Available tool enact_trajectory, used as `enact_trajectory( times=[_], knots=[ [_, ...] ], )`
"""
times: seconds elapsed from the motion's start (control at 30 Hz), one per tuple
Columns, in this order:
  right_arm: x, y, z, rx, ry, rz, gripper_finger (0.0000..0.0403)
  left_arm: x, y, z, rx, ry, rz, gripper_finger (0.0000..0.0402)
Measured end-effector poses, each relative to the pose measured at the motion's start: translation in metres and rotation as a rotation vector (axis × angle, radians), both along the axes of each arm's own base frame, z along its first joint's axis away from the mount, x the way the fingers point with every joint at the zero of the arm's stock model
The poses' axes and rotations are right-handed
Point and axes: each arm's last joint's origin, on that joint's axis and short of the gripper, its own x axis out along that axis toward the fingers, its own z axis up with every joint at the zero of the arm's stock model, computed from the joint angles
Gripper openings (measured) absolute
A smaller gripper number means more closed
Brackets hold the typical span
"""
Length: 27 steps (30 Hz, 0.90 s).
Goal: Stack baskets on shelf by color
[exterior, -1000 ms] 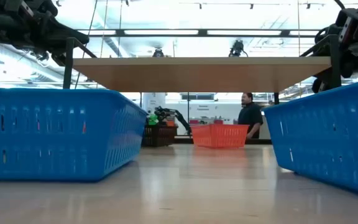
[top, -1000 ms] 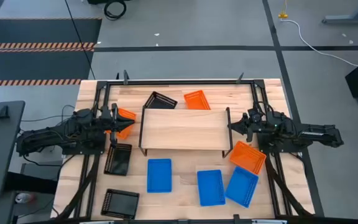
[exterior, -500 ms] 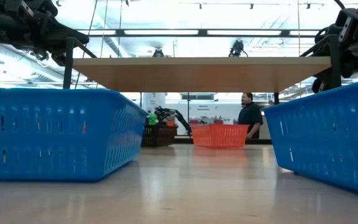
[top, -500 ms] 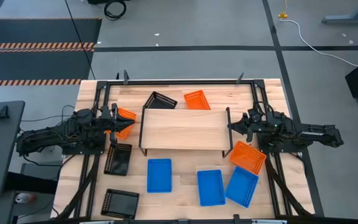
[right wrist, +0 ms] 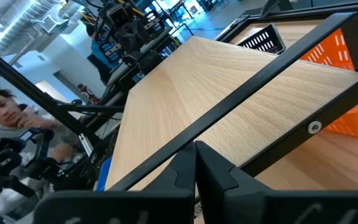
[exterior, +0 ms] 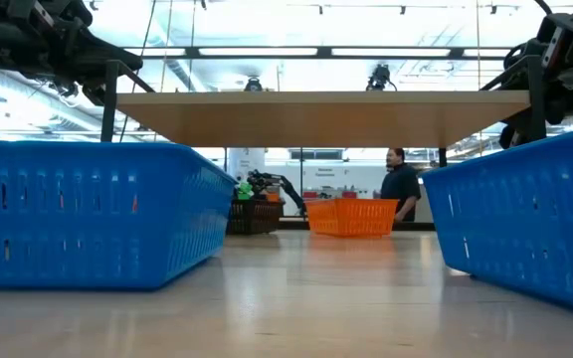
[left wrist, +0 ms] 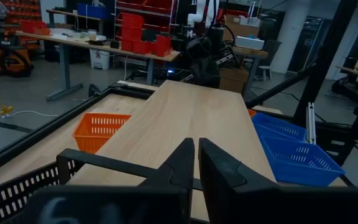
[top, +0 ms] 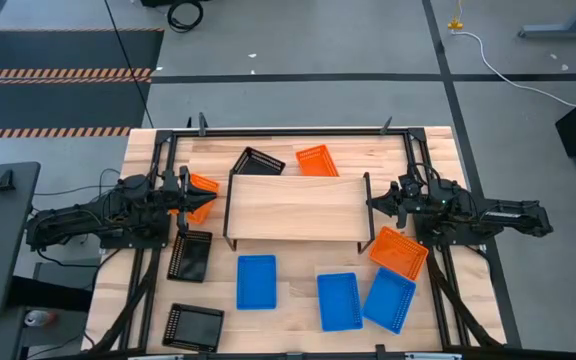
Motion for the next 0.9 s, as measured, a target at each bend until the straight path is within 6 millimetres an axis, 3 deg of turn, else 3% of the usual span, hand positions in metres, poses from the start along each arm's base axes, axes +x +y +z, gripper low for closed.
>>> enact_trajectory(
  times=[0.9],
  knots=[
    [0.0,0.0,-0.0001,0.0,0.0,0.0,0.001,0.0,0.0,0.0,0.0,0.0,0.0,0.0036]
  ],
)
